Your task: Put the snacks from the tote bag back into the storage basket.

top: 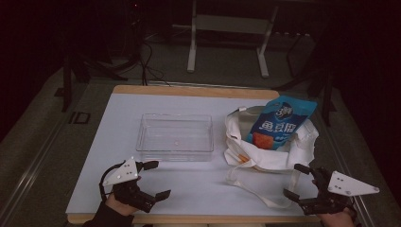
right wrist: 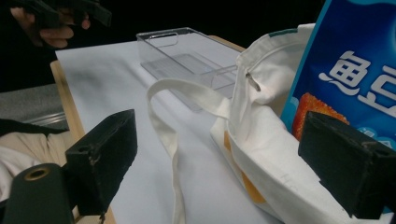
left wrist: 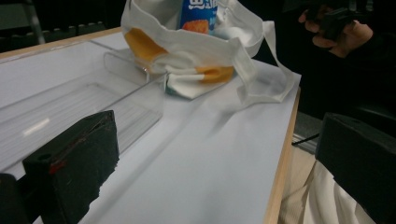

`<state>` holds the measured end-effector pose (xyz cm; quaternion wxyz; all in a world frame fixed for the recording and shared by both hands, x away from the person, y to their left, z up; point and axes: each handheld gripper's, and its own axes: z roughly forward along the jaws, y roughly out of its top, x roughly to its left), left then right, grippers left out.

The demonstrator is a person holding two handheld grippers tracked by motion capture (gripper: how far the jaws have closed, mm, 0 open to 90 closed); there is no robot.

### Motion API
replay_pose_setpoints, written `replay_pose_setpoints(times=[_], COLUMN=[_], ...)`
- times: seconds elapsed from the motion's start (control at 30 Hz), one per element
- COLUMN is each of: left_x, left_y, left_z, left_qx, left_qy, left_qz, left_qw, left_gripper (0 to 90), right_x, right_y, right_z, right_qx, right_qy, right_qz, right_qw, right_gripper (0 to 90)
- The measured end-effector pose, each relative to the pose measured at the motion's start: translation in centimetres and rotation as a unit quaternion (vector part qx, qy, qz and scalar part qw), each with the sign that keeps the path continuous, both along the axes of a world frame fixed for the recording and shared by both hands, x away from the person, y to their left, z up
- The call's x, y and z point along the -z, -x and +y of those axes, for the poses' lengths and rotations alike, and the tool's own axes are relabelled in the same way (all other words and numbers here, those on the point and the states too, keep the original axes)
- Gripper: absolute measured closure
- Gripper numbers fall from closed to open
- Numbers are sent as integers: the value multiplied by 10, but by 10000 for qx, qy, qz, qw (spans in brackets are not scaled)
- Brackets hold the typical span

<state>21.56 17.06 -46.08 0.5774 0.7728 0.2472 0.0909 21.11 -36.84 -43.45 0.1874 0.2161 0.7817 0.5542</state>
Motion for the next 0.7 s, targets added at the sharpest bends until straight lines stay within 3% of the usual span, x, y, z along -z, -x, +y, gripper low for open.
replay_pose_setpoints(times=[0.23,0.57,0.7], left_x=[-8,-22,-32], left_y=[-13,-34,-49], left_z=[-15,-38,-57], left_qx=[109,311,450], left_qy=[95,22,-35], left_qz=[-79,-111,-173], left_qw=[9999,9995,9988], left_gripper=[0,0,0], right_x=[-10,-18,-22], right_y=[-3,-15,-21], right_z=[-3,-9,-9], right_qx=[65,109,118], right_qy=[57,31,65], right_qz=[-149,-188,-272], right_qw=[9999,9998,9995], right_gripper=[111,113,113])
